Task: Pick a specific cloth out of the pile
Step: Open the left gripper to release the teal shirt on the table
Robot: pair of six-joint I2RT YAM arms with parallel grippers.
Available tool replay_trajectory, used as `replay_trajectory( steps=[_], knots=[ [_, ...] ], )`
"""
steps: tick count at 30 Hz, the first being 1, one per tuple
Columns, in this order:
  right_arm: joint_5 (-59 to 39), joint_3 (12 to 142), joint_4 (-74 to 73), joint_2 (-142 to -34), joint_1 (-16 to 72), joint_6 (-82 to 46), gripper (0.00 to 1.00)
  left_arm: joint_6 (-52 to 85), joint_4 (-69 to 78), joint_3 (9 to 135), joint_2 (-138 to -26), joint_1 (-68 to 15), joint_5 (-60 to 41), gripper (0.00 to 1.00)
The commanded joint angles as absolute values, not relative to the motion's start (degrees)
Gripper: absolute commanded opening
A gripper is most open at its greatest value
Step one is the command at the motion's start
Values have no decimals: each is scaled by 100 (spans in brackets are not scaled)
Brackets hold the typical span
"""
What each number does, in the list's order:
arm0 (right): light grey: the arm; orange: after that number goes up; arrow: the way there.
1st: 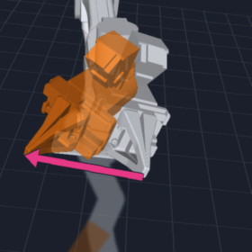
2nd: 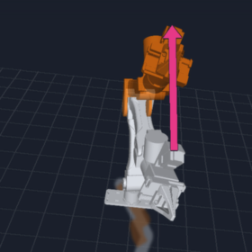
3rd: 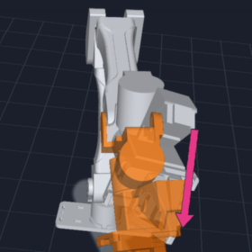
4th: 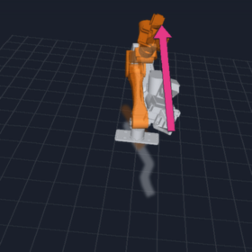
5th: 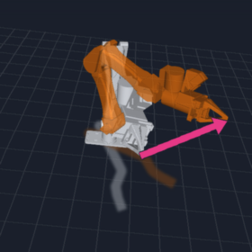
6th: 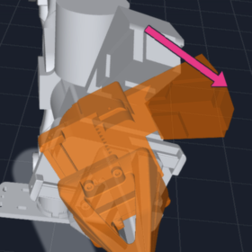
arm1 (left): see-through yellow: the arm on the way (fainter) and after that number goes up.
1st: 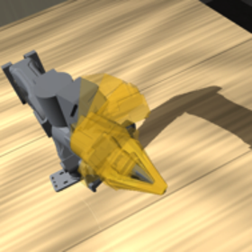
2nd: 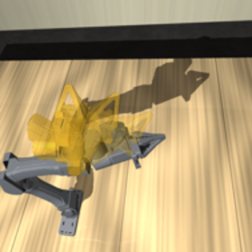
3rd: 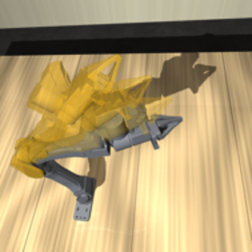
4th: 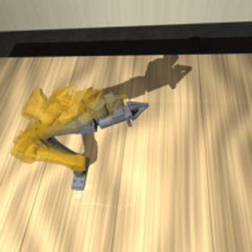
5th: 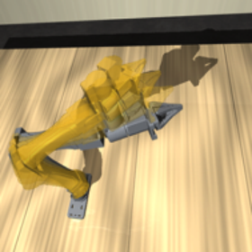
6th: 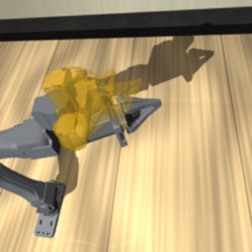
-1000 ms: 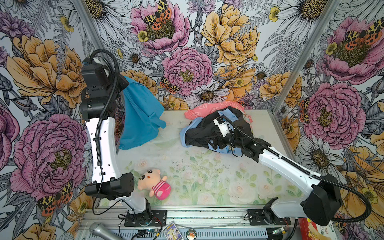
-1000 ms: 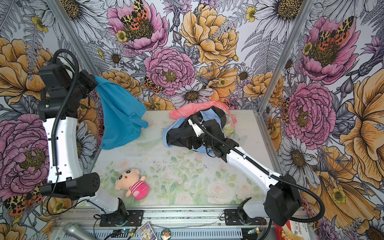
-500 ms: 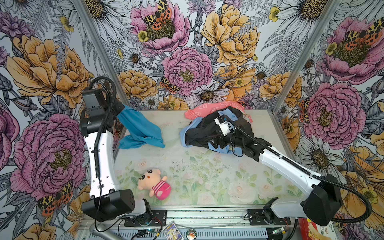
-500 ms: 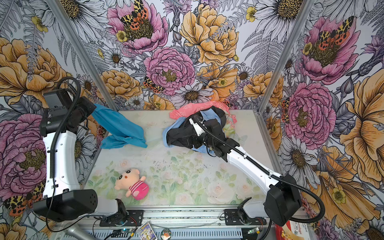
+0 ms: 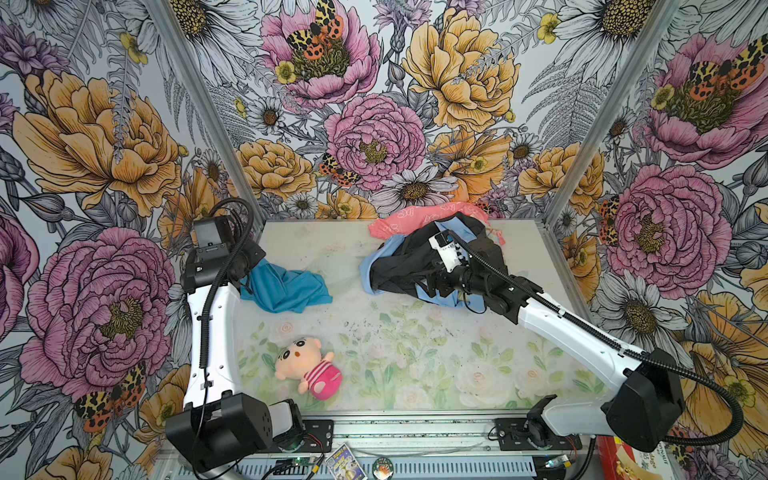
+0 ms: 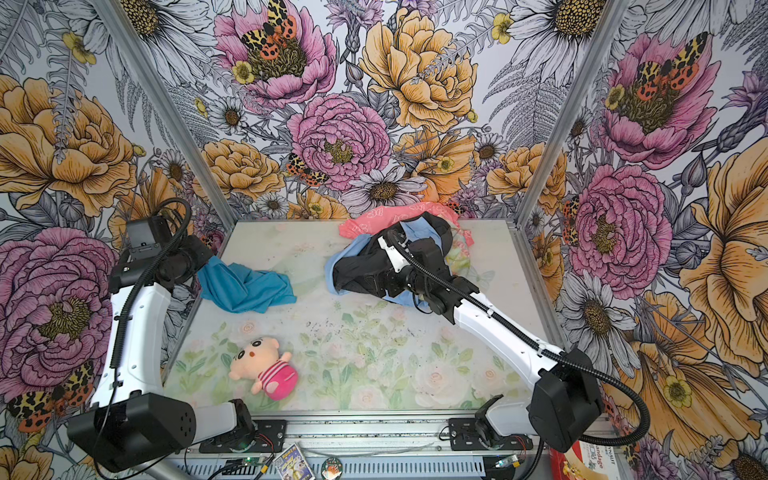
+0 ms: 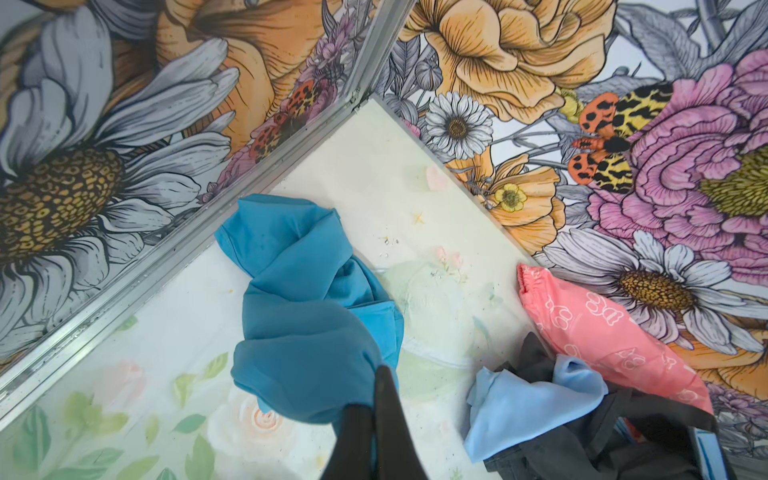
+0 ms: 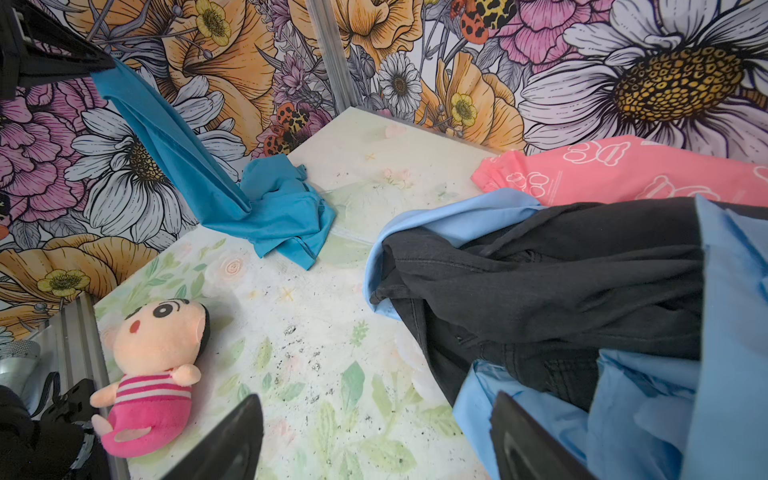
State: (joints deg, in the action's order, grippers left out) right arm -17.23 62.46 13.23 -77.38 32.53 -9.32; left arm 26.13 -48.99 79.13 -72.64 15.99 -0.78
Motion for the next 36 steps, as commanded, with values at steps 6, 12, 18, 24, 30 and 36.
replay_trajectory(
  steps=[6, 12, 18, 24, 30, 36],
  knots=[
    [-1666, 6155, 1112, -7630, 3226, -923, 86, 2753, -4758, 7687, -7426, 714, 259, 0],
    [-1573, 6025, 1114, -7475, 3218, -940, 86, 3003, -4524, 6948, -7440, 493, 5, 0],
    [-1558, 5923, 1005, -7479, 3217, -992, 86, 3093, -4344, 6350, -7673, 626, -165, 0],
    [-1561, 5796, 746, -7537, 3217, -1106, 86, 3095, -4085, 6258, -8214, 893, -229, 0],
    [-1451, 5726, 625, -7545, 3217, -1125, 86, 3044, -3823, 6275, -8893, 1018, -128, 0],
    [-1410, 5706, 606, -7550, 3151, -1143, 86, 3020, -3642, 6338, -9548, 1054, 23, 0]
  ],
)
